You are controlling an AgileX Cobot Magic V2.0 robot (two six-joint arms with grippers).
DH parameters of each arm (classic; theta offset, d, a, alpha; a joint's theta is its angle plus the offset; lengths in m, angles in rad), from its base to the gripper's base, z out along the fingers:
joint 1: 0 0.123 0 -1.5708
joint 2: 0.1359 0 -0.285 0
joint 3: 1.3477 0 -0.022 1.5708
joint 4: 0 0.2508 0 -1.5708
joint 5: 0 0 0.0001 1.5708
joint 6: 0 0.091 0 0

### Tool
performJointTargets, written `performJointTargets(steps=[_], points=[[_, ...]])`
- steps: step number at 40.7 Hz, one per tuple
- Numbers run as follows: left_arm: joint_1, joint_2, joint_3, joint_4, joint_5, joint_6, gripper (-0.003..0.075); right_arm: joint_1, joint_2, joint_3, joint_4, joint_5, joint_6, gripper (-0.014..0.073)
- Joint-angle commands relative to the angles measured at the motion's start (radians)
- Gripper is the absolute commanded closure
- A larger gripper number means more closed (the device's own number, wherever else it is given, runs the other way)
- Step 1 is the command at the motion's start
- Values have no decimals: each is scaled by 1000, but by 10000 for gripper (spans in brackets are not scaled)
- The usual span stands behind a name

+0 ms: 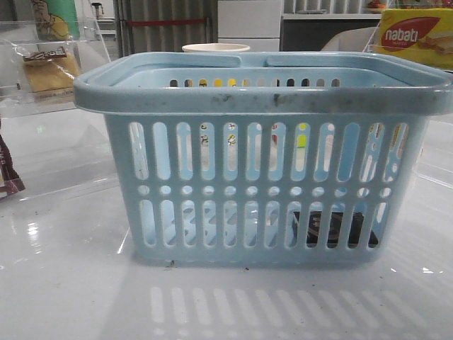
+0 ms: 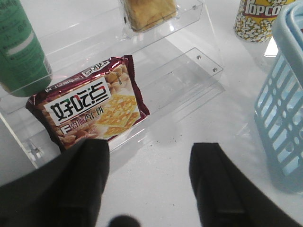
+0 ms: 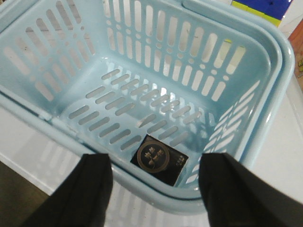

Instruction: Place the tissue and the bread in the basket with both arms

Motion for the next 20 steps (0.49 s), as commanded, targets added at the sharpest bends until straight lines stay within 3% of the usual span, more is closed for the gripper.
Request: performJointTargets(steps=[1, 11, 20], points=[[-7, 31, -35, -9, -77, -4, 286, 1, -74, 27, -11, -72, -13, 84], [-7, 155, -67, -20, -94, -4, 251, 1, -135, 70, -11, -24, -13, 84], [-5, 306, -208, -21, -116, -4, 235, 1, -131, 70, -11, -18, -13, 84]])
